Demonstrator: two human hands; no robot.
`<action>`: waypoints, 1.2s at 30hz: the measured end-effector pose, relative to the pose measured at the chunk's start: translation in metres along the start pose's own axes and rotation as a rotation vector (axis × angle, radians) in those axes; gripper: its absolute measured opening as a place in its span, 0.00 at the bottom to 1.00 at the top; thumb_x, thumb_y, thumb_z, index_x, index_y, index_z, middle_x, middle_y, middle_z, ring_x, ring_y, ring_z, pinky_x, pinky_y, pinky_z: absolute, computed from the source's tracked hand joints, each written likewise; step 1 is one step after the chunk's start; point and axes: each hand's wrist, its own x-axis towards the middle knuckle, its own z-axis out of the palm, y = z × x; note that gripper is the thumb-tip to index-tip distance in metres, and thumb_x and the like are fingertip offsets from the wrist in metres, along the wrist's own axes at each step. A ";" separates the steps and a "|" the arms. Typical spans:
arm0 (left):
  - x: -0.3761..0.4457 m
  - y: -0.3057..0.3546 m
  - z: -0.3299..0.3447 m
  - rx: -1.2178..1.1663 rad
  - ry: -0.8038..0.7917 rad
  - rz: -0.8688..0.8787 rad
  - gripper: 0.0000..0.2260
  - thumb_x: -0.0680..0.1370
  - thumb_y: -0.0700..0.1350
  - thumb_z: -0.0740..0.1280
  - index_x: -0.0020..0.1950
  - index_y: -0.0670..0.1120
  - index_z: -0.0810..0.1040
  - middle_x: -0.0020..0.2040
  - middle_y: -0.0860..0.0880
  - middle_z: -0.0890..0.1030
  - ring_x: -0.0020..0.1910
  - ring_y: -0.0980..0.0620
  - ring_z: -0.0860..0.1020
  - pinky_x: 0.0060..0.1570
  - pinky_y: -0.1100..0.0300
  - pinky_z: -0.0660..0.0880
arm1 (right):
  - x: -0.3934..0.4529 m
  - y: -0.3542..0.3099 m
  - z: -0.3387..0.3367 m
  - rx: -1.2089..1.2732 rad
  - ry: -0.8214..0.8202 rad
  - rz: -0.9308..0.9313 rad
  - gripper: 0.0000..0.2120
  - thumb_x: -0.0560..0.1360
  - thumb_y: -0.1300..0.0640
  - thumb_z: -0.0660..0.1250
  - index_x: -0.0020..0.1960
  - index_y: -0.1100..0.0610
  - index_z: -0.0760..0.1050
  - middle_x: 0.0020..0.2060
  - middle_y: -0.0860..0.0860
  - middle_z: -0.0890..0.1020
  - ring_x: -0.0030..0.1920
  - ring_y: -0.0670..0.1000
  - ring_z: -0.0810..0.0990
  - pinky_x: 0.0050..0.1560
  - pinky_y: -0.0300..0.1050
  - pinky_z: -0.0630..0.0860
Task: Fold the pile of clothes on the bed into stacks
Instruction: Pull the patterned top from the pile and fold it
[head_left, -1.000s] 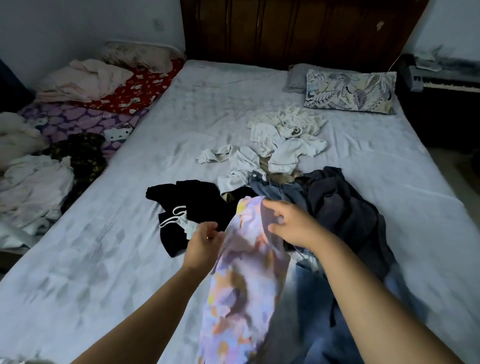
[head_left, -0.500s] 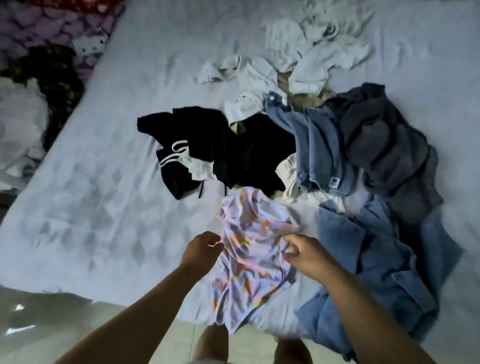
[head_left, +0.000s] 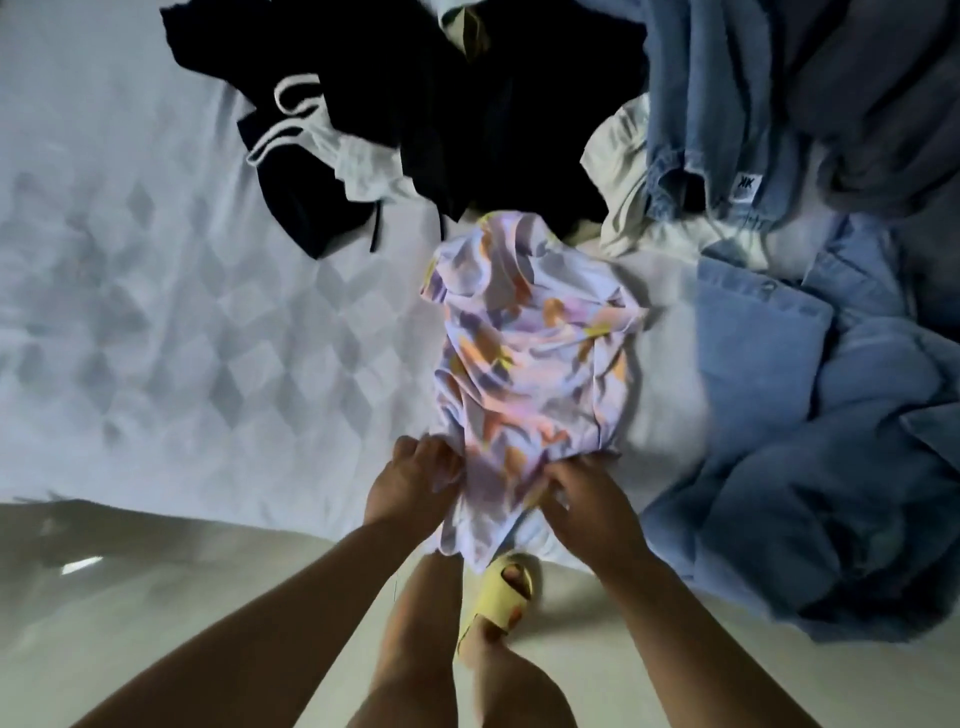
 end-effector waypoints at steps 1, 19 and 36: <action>0.000 0.001 0.006 0.009 0.036 -0.003 0.15 0.76 0.50 0.65 0.61 0.47 0.71 0.56 0.46 0.70 0.53 0.41 0.76 0.48 0.55 0.71 | 0.003 0.000 0.004 -0.008 0.040 -0.004 0.16 0.68 0.50 0.53 0.43 0.56 0.77 0.41 0.54 0.80 0.46 0.56 0.78 0.42 0.42 0.68; -0.092 -0.003 -0.004 -0.693 0.343 0.104 0.14 0.70 0.36 0.66 0.48 0.55 0.74 0.42 0.52 0.78 0.38 0.47 0.79 0.40 0.49 0.80 | -0.075 -0.058 -0.015 1.163 0.298 0.184 0.28 0.70 0.68 0.67 0.61 0.41 0.69 0.51 0.47 0.78 0.46 0.49 0.79 0.40 0.41 0.76; -0.212 0.035 -0.237 -0.809 0.735 0.288 0.04 0.73 0.43 0.66 0.44 0.50 0.80 0.26 0.52 0.79 0.26 0.53 0.77 0.38 0.56 0.76 | -0.202 -0.179 -0.240 1.322 0.318 -0.515 0.24 0.72 0.75 0.60 0.57 0.49 0.75 0.54 0.48 0.81 0.53 0.44 0.79 0.50 0.36 0.73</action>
